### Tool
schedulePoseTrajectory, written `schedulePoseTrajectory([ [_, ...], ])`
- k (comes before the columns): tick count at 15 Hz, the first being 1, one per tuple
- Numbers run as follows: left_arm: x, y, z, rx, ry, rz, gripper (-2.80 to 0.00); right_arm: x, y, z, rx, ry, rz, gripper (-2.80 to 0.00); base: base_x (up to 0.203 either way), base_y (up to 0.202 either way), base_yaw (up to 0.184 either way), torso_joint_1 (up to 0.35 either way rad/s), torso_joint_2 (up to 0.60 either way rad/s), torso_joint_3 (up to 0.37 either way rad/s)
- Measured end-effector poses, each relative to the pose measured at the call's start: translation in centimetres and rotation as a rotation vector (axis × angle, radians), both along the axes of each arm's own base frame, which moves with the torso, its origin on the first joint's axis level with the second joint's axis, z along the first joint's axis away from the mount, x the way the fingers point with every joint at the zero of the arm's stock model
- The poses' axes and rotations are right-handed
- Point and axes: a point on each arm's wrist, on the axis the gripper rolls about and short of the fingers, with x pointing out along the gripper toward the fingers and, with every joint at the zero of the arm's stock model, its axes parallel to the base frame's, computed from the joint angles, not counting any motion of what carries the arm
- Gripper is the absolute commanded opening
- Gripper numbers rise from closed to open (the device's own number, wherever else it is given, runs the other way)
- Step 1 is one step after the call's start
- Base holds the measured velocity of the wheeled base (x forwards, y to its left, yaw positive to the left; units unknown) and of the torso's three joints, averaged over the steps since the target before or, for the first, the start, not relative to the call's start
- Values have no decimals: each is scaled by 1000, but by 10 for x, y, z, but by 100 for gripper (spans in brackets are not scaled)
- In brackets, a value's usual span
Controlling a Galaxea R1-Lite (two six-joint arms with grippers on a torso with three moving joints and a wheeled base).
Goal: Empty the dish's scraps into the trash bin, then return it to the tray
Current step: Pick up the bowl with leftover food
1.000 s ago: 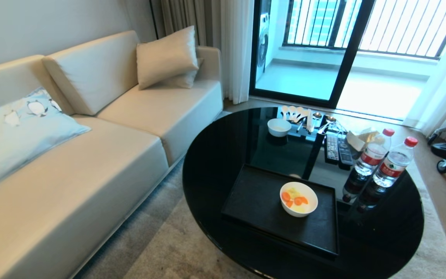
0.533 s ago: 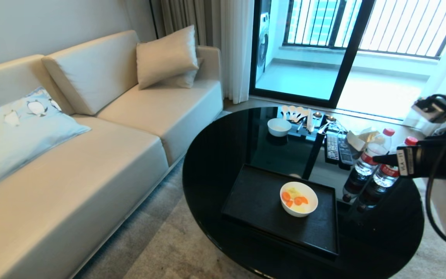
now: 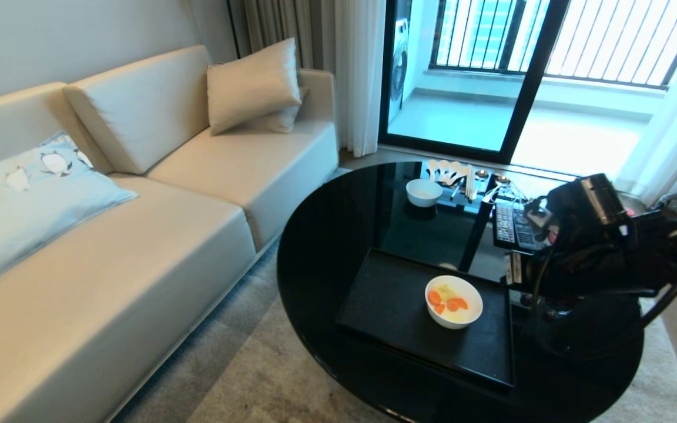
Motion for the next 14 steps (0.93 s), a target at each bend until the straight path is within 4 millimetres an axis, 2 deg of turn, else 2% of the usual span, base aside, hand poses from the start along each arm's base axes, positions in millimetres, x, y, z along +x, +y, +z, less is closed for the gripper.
schedulePoseTrajectory([
  [3,0,0,0,0,0,0,-280,7,21,-11,-31,19,29,-280,0,0,0,0,0,0],
  [4,0,0,0,0,0,0,-280,9,26,-14,-44,26,34,0,0,0,0,0,0,0],
  [9,0,0,0,0,0,0,-280,21,38,-35,-97,58,24,0,0,0,0,0,0,0],
  [14,0,0,0,0,0,0,-280,53,50,-41,-107,31,-10,0,0,0,0,0,0,0],
])
